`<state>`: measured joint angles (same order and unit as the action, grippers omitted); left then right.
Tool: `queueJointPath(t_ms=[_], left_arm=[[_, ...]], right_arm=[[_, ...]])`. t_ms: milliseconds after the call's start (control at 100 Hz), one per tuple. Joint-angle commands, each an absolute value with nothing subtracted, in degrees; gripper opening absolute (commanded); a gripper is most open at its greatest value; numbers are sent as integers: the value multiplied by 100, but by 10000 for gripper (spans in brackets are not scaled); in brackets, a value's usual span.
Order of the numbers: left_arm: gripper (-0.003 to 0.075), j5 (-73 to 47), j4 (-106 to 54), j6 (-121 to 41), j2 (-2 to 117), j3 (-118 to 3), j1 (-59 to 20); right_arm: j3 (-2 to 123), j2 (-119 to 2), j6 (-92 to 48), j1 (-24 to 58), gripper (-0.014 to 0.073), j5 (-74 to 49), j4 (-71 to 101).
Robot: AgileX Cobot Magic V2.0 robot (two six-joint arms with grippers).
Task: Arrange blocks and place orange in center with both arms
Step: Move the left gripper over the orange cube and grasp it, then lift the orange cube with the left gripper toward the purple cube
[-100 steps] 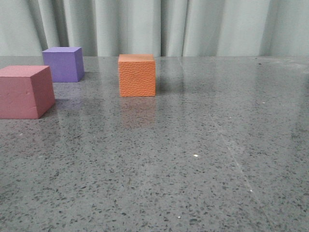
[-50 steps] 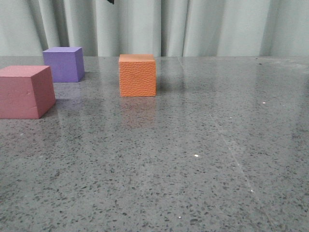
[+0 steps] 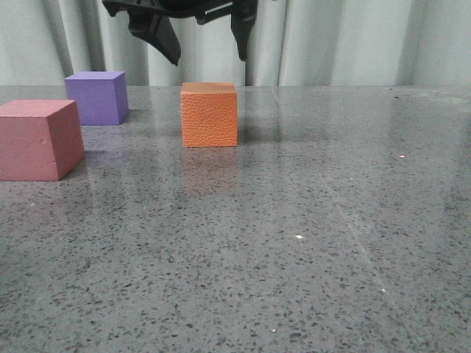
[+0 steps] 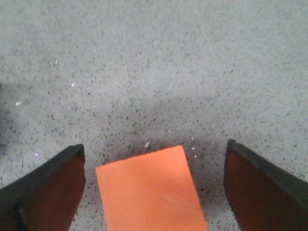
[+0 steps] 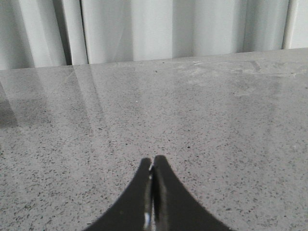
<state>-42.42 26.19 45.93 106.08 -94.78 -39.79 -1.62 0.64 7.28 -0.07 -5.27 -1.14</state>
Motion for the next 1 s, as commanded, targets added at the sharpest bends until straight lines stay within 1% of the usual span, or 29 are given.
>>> queueJointPath(t_ms=[0,250,450,570,990], left_arm=[[553,-4108,2710,4701,10335,-9655,-4018],[553,-4164,2746,5106,10335,-9655,-4018],[553,-4084,2758,5108,10335,-9655,-4005],[553,-4240,2743,5097,10335,-9655,-4005],[553,-4454,2548,5107,10734,-9655,-4016]], right_arm=[[-79,191,676,-50,-67,-52,-109],[-79,191,676,-50,-67,-52,-109],[-79,191,676,-50,-67,-52,-109],[-79,191,676,-50,-67,-52,-109],[-79,191,676,-50,-67,-52,-109]])
